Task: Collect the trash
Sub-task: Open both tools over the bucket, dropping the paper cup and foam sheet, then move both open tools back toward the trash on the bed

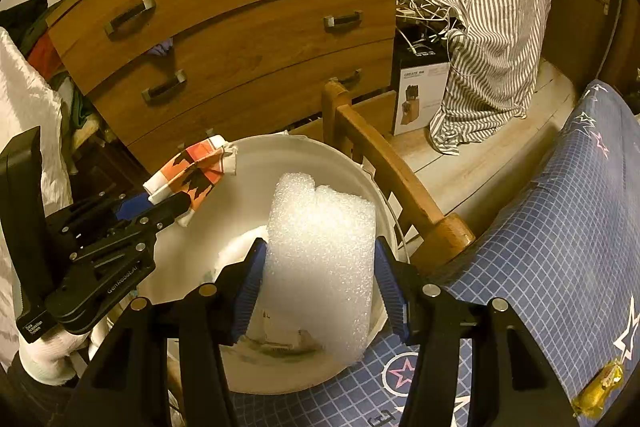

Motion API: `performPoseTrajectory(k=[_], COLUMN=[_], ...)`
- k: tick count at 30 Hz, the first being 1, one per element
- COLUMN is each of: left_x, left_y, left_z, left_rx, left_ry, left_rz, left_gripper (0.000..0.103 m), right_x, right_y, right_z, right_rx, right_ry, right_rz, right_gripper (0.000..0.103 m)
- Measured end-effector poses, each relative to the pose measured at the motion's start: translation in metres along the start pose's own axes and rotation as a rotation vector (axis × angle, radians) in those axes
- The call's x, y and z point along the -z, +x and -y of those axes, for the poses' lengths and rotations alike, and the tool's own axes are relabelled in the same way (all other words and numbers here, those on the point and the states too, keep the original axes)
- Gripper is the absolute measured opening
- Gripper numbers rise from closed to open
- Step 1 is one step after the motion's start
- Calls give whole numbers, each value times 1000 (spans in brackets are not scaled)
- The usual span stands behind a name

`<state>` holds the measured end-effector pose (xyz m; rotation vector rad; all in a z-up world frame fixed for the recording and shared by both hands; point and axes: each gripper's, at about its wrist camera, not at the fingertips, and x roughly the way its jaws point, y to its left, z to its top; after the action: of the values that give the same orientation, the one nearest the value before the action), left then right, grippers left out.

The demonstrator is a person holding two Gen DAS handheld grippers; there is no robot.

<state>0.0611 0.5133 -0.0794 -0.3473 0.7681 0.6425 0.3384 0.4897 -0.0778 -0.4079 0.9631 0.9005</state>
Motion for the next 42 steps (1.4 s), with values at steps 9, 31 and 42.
performPoseTrajectory(k=[9, 31, 42], left_x=[-1, -6, 2], left_y=[2, -3, -17], left_z=[-3, -1, 4], left_rx=[-12, -31, 9], left_ry=[4, 20, 6], left_rz=[-2, 32, 43], left_gripper=[49, 97, 97], right_x=[-2, 5, 42], right_y=[1, -6, -61], right_z=[-1, 18, 36], right_rx=[-7, -13, -37], right_ry=[0, 52, 108], right_rz=[12, 41, 155], right_gripper=[69, 72, 73])
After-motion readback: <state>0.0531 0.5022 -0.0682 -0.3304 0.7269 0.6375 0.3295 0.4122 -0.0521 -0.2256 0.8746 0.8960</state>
